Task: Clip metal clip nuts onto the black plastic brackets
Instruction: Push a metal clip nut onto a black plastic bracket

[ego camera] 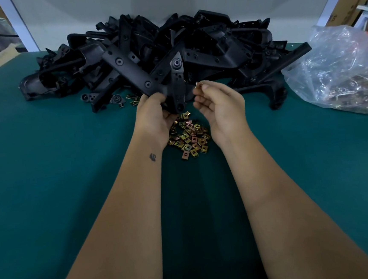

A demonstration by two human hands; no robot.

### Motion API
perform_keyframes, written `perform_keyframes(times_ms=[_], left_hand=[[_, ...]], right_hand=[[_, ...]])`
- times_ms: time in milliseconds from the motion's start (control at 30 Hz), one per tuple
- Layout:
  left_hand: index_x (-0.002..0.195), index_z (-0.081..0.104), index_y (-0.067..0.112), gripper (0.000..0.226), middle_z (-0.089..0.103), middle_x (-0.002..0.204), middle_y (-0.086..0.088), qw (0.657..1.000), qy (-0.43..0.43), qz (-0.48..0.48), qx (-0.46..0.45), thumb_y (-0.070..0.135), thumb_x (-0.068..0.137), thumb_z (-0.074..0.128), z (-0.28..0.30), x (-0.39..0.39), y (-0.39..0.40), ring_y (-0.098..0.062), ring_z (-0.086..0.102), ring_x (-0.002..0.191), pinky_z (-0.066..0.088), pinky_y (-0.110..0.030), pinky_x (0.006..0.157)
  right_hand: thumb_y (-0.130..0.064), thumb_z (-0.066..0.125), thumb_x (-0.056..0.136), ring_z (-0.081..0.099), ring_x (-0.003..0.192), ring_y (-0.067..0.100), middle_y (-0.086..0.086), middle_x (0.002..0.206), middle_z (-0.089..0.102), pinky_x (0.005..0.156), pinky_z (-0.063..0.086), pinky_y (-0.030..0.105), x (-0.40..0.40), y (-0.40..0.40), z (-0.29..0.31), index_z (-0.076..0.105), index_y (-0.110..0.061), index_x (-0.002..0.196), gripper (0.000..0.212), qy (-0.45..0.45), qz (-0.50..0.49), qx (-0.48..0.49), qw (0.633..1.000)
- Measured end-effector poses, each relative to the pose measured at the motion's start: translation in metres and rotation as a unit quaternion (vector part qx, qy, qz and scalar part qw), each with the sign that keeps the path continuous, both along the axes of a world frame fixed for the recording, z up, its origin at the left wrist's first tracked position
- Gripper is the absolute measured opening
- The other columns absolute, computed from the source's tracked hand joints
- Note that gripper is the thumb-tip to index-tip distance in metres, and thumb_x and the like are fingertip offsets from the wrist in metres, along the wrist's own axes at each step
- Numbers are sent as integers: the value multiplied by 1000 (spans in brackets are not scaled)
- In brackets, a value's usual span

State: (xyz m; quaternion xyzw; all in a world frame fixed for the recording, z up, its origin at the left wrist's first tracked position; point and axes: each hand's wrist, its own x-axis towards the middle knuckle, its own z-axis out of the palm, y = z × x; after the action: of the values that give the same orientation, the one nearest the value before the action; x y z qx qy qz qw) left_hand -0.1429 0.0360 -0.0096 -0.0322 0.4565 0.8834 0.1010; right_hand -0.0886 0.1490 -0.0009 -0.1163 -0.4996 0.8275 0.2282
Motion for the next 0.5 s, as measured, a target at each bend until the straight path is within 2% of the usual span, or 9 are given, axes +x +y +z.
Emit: perform_keyframes(times_ms=[133,167,267,367,500], left_hand=[[103,58,14,11,67,85,-2,1000,13,-13,-4,7,97,51,1,2,0,-17,66,78,57,-30,69],[110,59,13,13,69,91,-3,1000,16,-19,-5,11,97,55,1,3,0,-17,67,81,57,-30,70],[131,55,9,40,72,114,-6,999,32,-28,-16,22,94,66,3,5,-1,-19,71,98,59,-32,82],[134,53,11,49,71,120,-7,998,47,-33,-29,25,91,71,3,7,-1,-20,70,106,58,-31,80],[132,52,10,49,70,121,-7,998,46,-34,-37,23,90,73,3,8,-1,-19,69,105,56,-28,74]], right_hand=[[1,59,92,66,66,13,8,75,72,64,56,25,0,0,1,71,-4,86,14,8,10,-23,1000],[0,59,92,66,66,13,8,75,72,64,55,24,0,0,2,71,-4,86,13,7,11,-22,1000],[-4,62,92,65,68,11,4,76,72,65,54,23,1,-1,2,71,-8,87,11,-4,12,5,1000],[-5,63,91,66,72,12,5,81,73,66,54,23,2,-3,3,71,-10,86,11,-6,12,15,1000],[-2,59,92,71,81,18,11,90,74,69,56,24,2,-4,6,66,-8,87,11,5,20,-8,1000]])
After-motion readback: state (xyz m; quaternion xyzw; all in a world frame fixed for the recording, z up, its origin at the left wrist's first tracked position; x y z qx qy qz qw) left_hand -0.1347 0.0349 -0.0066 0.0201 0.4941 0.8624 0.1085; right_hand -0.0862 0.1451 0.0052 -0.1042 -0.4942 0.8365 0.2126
